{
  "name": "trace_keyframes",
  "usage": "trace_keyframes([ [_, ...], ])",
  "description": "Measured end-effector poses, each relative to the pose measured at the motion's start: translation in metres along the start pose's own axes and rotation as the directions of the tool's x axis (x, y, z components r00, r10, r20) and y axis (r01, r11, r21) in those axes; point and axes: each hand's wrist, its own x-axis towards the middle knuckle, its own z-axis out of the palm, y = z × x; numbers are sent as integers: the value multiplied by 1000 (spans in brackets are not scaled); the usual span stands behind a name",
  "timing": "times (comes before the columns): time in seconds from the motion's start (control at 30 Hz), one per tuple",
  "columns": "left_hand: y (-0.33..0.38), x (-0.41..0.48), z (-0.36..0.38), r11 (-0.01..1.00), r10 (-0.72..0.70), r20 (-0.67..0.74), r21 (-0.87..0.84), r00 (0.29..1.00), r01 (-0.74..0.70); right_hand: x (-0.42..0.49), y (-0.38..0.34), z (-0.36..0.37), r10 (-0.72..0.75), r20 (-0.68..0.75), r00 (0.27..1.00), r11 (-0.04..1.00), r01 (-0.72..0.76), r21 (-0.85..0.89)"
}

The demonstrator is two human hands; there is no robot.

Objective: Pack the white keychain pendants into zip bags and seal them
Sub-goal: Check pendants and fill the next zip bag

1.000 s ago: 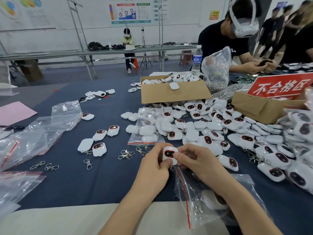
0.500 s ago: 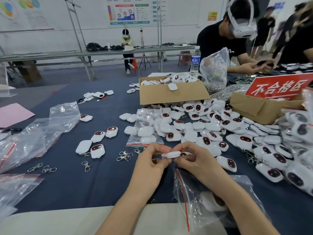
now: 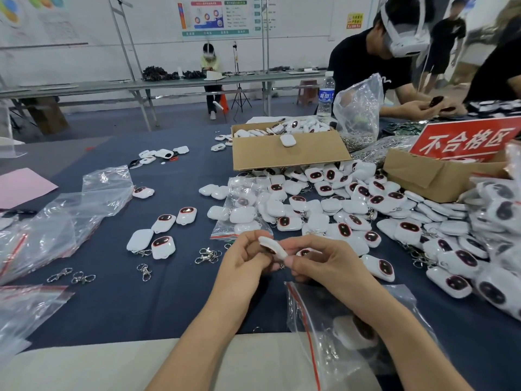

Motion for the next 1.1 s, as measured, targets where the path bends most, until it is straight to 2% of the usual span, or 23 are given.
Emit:
trace_keyframes([
  [0.2,1,1,1,999,-42,-16,-27,999,42,0,0,1,22,-75,997,999,-25,-42],
  [0.37,8,1,-2,996,-71,-40,-60,997,68,-5,-9,-2,-2,-24,1000,965,-5,-262],
  [0.47,10,0,-2,994,-80,-11,-73,997,79,-10,-9,-9,38,11,999,851,-27,-524],
  [0.53,15,0,-9,987,-151,82,-44,985,154,-11,-7,-12,78,22,997,798,-49,-601],
  [0.63,29,-3,-27,936,-337,302,213,892,281,-11,-5,-13,91,-10,996,828,-81,-555],
  [0.7,38,-4,-34,893,-407,348,345,845,288,-10,-6,-15,97,-68,993,841,-119,-529],
  [0.9,52,-12,-17,822,-439,352,529,827,212,-7,-4,-15,65,-161,985,847,-140,-513],
  [1.1,54,-21,14,811,-408,353,564,842,157,-4,-6,-10,16,-221,975,876,-120,-467],
])
